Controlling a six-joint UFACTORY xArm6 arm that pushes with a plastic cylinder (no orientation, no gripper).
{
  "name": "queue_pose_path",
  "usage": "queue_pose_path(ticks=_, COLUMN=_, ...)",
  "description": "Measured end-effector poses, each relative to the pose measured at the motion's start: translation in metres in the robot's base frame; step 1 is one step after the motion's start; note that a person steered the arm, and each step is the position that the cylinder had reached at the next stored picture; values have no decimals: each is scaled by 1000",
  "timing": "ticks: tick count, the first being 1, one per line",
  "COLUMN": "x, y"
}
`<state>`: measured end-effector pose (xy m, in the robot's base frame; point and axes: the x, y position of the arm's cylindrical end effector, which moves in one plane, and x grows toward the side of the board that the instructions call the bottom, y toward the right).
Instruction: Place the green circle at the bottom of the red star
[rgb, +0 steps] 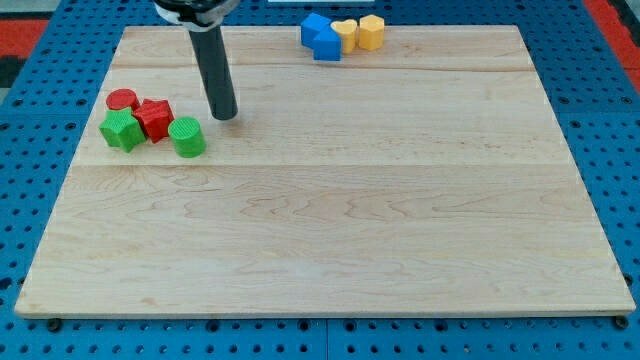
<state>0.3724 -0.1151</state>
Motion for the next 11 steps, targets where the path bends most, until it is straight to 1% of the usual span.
queue_pose_path(ticks=1, x=22, y=-7)
queue_pose_path(ticks=2, x=24, y=-31)
queue_pose_path(ticks=3, x=24, y=-42)
queue_pose_path(ticks=8, x=40, y=-52)
queue_pose_path(ticks=11, x=70, y=-51)
